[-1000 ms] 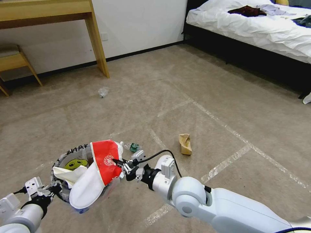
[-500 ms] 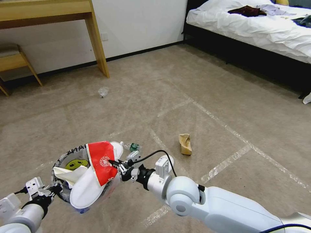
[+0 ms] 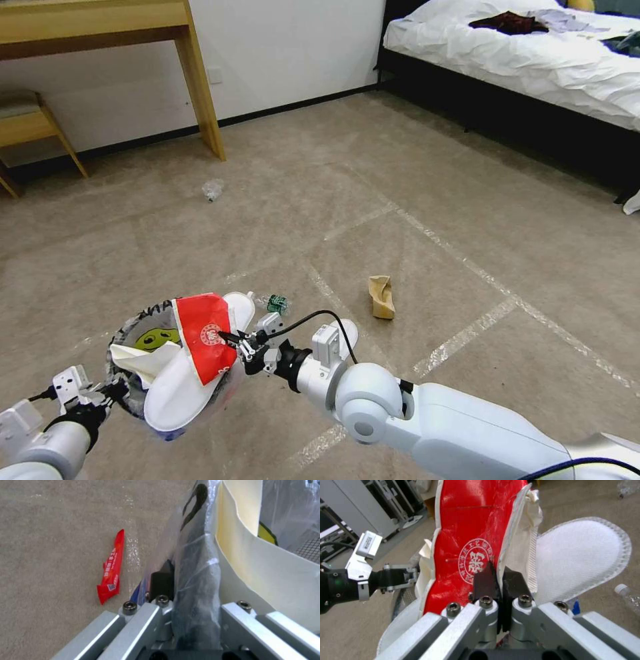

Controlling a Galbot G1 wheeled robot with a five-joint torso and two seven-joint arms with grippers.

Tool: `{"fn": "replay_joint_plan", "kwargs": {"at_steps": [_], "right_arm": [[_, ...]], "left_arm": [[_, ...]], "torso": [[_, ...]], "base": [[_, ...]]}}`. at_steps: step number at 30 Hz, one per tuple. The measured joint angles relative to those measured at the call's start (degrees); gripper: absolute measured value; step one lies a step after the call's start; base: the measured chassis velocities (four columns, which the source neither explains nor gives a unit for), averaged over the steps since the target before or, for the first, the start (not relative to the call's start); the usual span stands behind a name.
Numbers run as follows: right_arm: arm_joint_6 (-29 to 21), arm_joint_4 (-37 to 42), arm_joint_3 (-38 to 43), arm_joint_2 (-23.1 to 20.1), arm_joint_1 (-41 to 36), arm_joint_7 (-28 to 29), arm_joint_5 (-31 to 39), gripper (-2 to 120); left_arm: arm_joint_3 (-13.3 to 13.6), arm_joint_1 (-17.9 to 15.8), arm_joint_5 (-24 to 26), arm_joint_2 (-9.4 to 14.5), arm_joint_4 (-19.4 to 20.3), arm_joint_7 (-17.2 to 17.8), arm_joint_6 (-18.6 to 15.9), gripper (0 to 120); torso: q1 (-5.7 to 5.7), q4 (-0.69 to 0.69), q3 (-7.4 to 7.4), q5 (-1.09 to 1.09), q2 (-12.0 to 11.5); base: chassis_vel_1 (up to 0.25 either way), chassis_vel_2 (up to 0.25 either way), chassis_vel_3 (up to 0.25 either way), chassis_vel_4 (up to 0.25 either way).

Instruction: Pick up the trash bin and place the garbage on the floor into it.

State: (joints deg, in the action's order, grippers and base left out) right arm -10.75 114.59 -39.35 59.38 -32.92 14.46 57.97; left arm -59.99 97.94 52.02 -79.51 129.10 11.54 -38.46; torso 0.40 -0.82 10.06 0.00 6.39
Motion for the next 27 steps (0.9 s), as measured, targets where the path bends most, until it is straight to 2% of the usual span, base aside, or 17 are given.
{"fn": "replay_joint_plan", "kwargs": {"at_steps": [27], "right_arm": [[0.39,-2.19,-2.11,2.3,1.96,0.54,-0.33,0]], "left_arm": [[0.04,0.38,0.16,0.11,0.68,-0.02,0.0,1]], "torso": [[0.0,0.0,0.0,0.0,0.0]], "base": [[0.0,0.0,0.0,0.0]]}}
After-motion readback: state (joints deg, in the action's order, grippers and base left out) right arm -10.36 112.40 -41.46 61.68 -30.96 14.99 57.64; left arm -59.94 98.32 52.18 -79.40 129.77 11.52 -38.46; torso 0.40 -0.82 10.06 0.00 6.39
